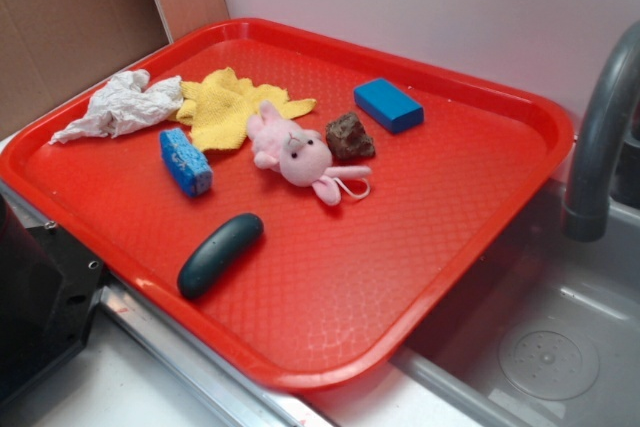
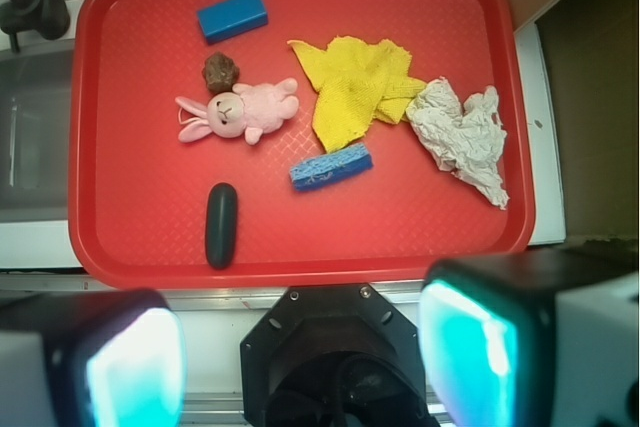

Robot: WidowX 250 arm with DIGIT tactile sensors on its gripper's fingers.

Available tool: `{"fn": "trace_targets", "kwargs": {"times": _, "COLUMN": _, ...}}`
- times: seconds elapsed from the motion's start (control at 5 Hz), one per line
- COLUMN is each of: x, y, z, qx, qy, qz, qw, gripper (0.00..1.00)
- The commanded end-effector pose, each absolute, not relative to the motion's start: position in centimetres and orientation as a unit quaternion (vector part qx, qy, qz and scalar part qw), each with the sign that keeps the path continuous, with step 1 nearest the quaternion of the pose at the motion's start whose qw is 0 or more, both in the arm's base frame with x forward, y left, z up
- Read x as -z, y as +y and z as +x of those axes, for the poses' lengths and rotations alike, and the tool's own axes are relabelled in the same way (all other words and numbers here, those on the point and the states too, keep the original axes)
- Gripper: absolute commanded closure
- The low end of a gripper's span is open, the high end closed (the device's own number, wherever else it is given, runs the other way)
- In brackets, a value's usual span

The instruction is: Grab the plastic pickle.

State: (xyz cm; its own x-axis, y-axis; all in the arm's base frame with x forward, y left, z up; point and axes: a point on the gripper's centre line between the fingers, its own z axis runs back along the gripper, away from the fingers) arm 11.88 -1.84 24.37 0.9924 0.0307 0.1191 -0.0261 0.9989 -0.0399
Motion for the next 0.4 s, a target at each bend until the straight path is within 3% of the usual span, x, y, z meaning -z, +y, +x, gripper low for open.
{"fn": "trace_targets", "kwargs": {"times": 0.0, "x": -24.4, "y": -1.8, "z": 11.9, "qx": -0.014, "qy": -0.060, "qz": -0.019, "qw": 0.998, "gripper": 0.00}}
{"fn": "trace_targets", "kwargs": {"times": 0.2, "x": -19.4, "y": -4.9, "z": 10.8, "qx": -0.031, "qy": -0.039, "qz": -0.049, "qw": 0.998, "gripper": 0.00}}
